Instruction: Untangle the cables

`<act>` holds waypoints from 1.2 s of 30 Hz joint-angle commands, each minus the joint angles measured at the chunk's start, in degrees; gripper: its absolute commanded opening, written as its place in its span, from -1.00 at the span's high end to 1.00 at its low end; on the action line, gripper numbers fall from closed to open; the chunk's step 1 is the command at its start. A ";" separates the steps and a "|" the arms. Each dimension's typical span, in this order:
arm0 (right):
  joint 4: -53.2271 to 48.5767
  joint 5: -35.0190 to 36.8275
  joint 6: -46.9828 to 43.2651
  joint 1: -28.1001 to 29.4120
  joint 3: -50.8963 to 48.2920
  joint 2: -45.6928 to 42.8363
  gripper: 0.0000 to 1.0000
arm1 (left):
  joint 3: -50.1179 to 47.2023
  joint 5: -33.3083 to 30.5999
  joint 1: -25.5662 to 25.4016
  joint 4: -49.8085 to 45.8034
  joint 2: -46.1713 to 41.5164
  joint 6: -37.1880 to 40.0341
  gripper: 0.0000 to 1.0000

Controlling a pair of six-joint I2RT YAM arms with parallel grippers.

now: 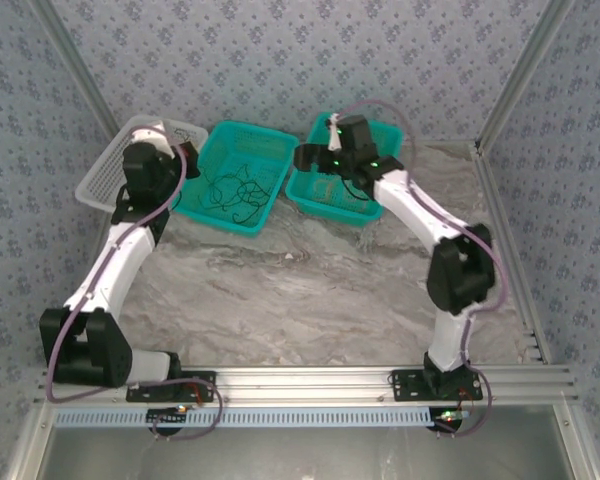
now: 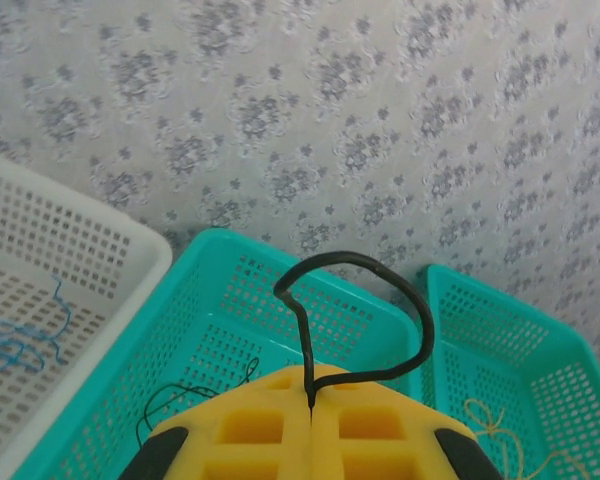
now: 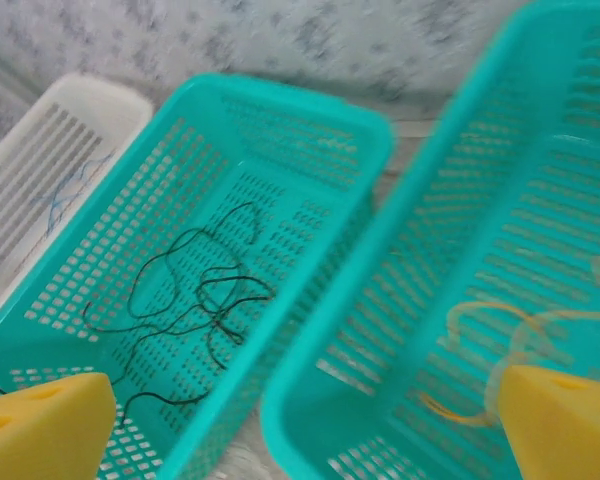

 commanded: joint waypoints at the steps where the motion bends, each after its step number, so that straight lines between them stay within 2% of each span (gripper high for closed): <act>1: 3.05 7.37 1.08 -2.60 -10.88 -9.47 -1.00 | 7.82 1.30 -1.96 -6.68 4.96 6.87 1.00; 4: 2.68 10.23 1.72 -6.63 -20.08 -17.33 -1.00 | 14.66 -1.21 -4.22 -14.17 11.06 10.54 0.98; 8: 2.11 8.58 4.26 -15.07 -30.64 -25.63 -1.00 | 24.24 -7.52 -7.55 -24.53 18.89 14.73 0.74; 14: 1.27 7.58 4.41 -22.35 -37.78 -33.00 -1.00 | 30.46 -9.12 -8.84 -28.79 25.59 15.33 0.76; 23: 0.08 7.07 4.19 -24.62 -40.55 -35.91 -1.00 | 44.69 -7.17 -9.11 -41.64 39.72 15.28 0.72; 29: -1.06 6.61 4.27 -24.79 -41.44 -37.04 -1.00 | 50.48 -7.35 -9.15 -44.57 46.28 15.17 0.59; 31: -1.20 6.89 4.24 -24.83 -42.23 -37.78 -1.00 | 52.68 -6.98 -9.10 -45.41 47.95 15.10 0.48; 36: -2.79 8.44 3.29 -25.29 -43.62 -40.07 -1.00 | 49.76 -5.54 -9.10 -41.69 44.31 13.70 0.00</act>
